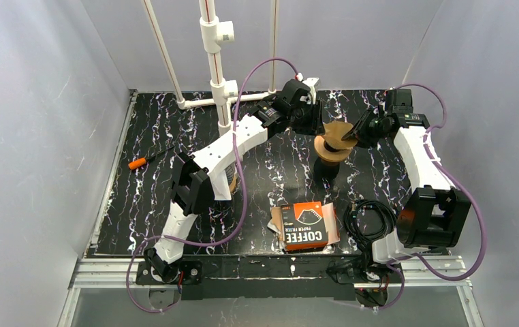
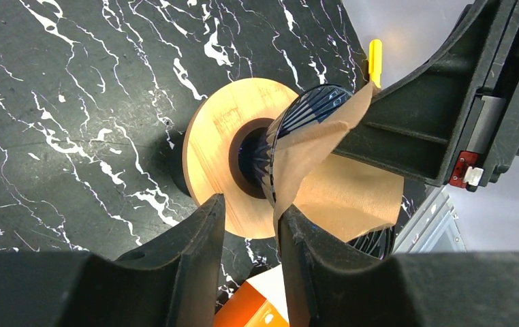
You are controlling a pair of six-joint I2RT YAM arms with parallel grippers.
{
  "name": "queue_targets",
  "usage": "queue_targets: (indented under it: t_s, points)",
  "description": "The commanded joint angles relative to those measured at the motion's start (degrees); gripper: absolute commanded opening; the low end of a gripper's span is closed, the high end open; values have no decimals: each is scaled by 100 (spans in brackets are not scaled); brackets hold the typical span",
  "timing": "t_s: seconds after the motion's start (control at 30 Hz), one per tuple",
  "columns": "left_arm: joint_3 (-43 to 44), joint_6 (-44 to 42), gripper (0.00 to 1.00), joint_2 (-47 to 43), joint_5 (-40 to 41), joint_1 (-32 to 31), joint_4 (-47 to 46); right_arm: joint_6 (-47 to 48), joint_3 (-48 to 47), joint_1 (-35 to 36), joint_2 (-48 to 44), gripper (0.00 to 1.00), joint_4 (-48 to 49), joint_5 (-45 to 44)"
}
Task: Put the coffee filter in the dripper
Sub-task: Place the coffee filter in the coffee dripper.
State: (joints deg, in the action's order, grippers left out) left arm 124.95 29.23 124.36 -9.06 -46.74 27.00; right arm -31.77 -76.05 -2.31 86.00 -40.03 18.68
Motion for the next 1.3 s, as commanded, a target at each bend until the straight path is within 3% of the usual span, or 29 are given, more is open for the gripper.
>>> queue_targets:
  t_s: [0.0, 0.2, 0.47, 0.7, 1.27]
  points:
    - [139, -17, 32, 14, -48, 63, 53, -59, 79, -46, 135, 29, 120, 49]
    - [164, -49, 32, 20, -26, 96, 104, -47, 31, -51, 148, 30, 111, 115]
    - [145, 2, 44, -216, -111, 104, -104, -16, -232, -50, -4, 53, -32, 294]
    - [-86, 54, 54, -442, -216, 99, -300, -32, -314, -46, -167, 65, -96, 259]
    - [-50, 239, 52, -292, -299, 97, -304, -95, -590, -61, -105, 66, -34, 323]
